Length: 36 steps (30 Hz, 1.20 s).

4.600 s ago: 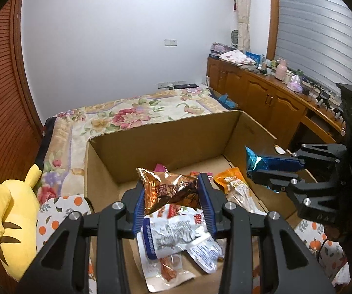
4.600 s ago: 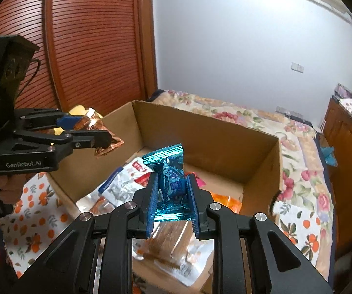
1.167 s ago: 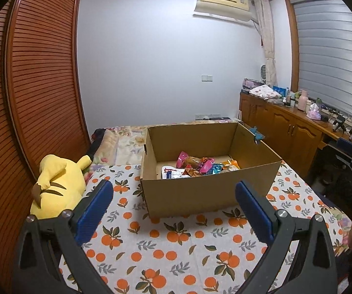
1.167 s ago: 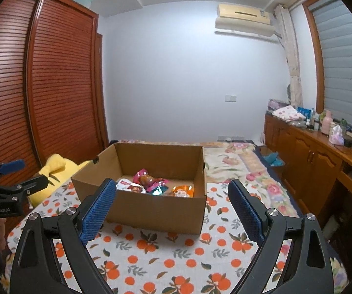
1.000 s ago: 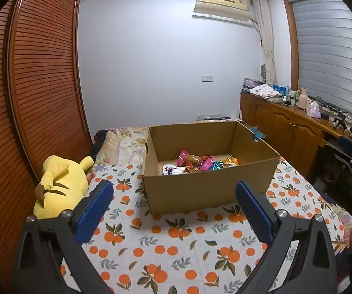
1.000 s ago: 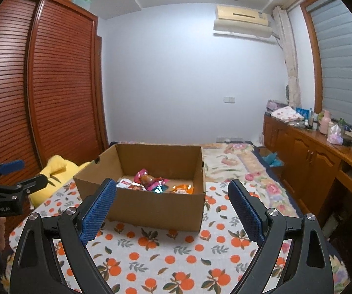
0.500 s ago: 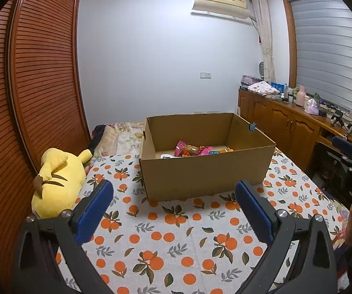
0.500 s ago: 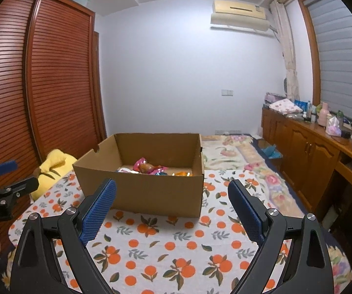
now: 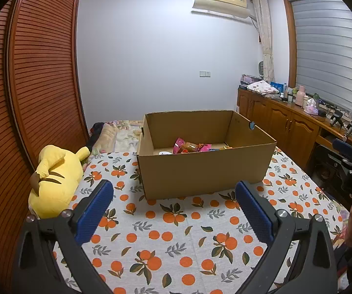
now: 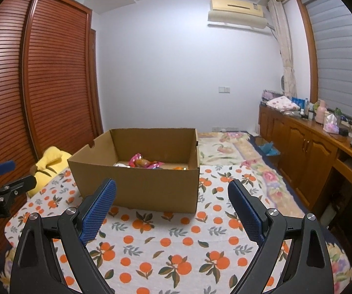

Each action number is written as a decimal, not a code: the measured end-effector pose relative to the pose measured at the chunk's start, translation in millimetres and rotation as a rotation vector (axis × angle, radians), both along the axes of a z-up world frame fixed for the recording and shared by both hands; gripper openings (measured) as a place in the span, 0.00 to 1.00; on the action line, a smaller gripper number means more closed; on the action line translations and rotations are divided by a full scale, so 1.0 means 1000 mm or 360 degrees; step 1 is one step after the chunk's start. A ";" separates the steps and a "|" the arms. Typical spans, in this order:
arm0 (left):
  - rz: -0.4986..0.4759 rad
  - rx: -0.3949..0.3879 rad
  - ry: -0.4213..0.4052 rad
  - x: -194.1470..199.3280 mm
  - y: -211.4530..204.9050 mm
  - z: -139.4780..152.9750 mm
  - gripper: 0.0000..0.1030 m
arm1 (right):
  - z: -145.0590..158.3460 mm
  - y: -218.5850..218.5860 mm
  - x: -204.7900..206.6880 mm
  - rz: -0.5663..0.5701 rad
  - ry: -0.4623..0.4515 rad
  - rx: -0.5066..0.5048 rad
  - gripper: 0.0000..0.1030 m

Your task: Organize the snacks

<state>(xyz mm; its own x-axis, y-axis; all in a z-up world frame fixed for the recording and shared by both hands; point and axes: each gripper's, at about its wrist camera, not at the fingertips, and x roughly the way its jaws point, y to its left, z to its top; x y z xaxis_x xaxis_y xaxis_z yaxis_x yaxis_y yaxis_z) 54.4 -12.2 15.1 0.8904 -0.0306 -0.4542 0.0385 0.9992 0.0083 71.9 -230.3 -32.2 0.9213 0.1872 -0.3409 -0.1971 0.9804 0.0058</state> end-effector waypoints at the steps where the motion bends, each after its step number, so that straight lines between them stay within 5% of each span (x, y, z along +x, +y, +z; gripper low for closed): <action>1: 0.0001 0.0001 -0.0001 0.000 0.000 0.000 0.98 | 0.000 0.000 0.000 0.0000 0.0000 0.0001 0.92; 36: 0.0003 -0.0003 0.0000 0.001 0.001 -0.001 0.98 | -0.003 0.001 0.000 0.0004 0.0011 0.0007 0.92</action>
